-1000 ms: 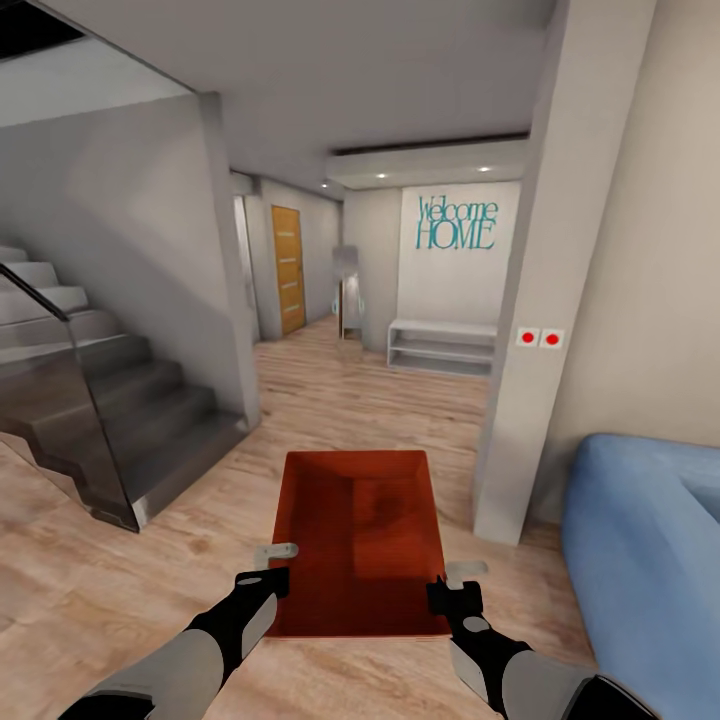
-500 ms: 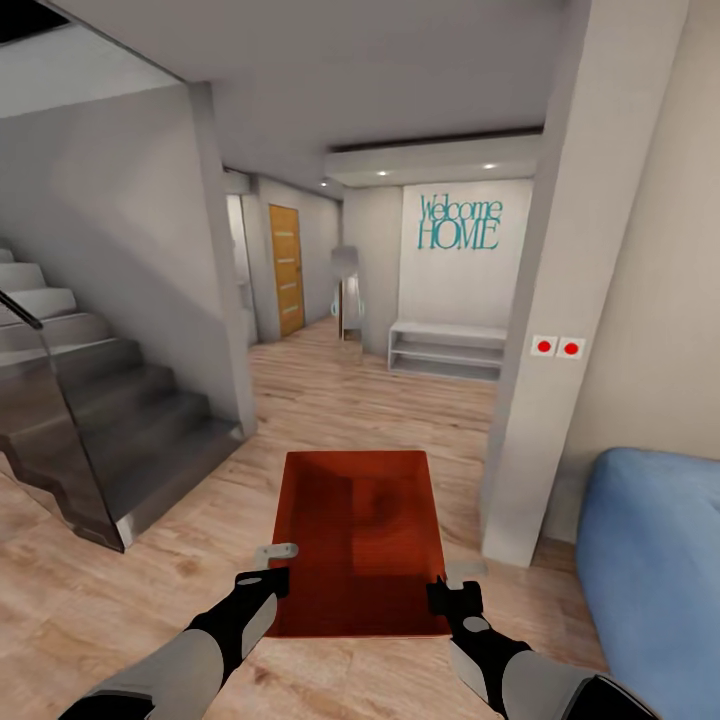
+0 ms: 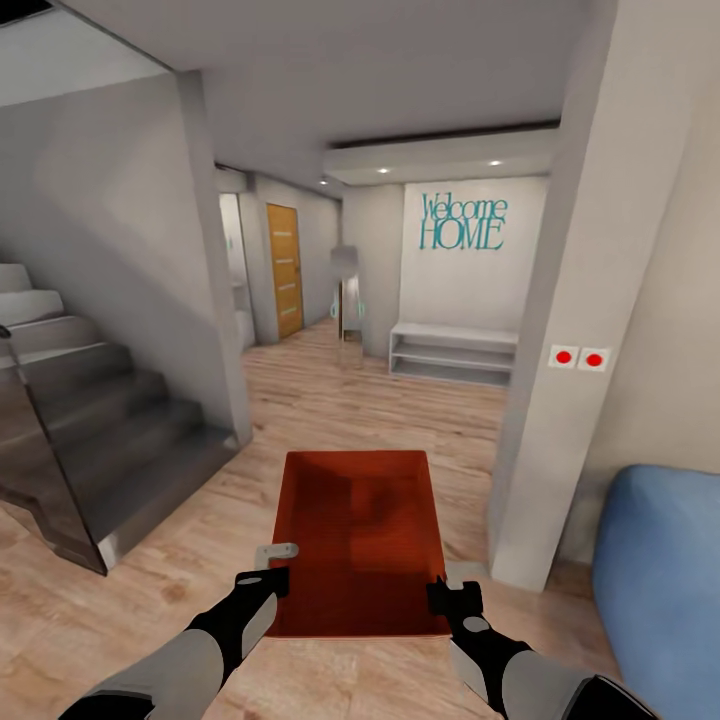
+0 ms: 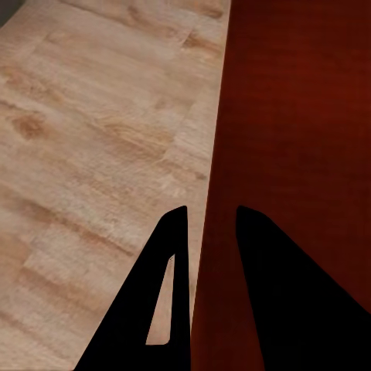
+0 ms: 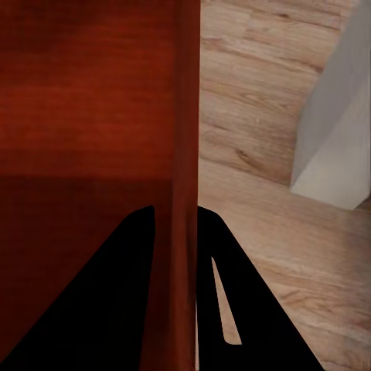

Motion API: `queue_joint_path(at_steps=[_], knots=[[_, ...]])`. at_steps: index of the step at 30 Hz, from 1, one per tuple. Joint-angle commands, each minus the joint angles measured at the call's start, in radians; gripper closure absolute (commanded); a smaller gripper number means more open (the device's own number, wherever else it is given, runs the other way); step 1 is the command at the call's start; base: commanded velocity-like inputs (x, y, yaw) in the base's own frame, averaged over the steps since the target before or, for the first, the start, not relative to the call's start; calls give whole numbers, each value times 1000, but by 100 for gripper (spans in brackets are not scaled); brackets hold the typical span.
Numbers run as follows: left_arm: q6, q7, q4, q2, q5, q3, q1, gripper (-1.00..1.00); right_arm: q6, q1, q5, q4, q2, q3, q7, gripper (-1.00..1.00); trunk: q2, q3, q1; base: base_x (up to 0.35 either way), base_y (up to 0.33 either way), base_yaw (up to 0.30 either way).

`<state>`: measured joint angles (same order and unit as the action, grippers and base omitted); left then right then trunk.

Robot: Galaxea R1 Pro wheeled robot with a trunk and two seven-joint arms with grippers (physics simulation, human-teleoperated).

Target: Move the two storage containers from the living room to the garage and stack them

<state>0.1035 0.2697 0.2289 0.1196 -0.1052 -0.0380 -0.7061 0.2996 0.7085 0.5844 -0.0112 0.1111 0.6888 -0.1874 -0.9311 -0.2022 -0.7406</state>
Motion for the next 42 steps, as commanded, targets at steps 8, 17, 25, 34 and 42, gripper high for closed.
queue_joint_path(at_steps=[8, 17, 25, 34, 42], knots=[[7, 8, 4, -18, -44, 36, -1, 100, 2, 0, 2, -1, -1, -24, -3, 100, -1, -1, -1, 322, 0, 0], [7, 8, 3, -18, -44, 36, -1, 100, 1, 0, 2, -1, -1, -24, -3, 100, -1, -1, -1, 322, 0, 0], [7, 8, 3, -18, -44, 36, -1, 100, 1, 0, 2, -1, -1, -23, -3, 100, -1, -1, -1, 322, 0, 0], [7, 8, 4, -19, -45, 37, -1, 100, 1, 0, 2, -1, -1, -23, -3, 100, -1, -1, -1, 322, 0, 0], [7, 8, 4, -18, -45, 37, -1, 100, 2, 0, 2, -1, -1, -23, -3, 100, -1, -1, -1, 322, 0, 0]])
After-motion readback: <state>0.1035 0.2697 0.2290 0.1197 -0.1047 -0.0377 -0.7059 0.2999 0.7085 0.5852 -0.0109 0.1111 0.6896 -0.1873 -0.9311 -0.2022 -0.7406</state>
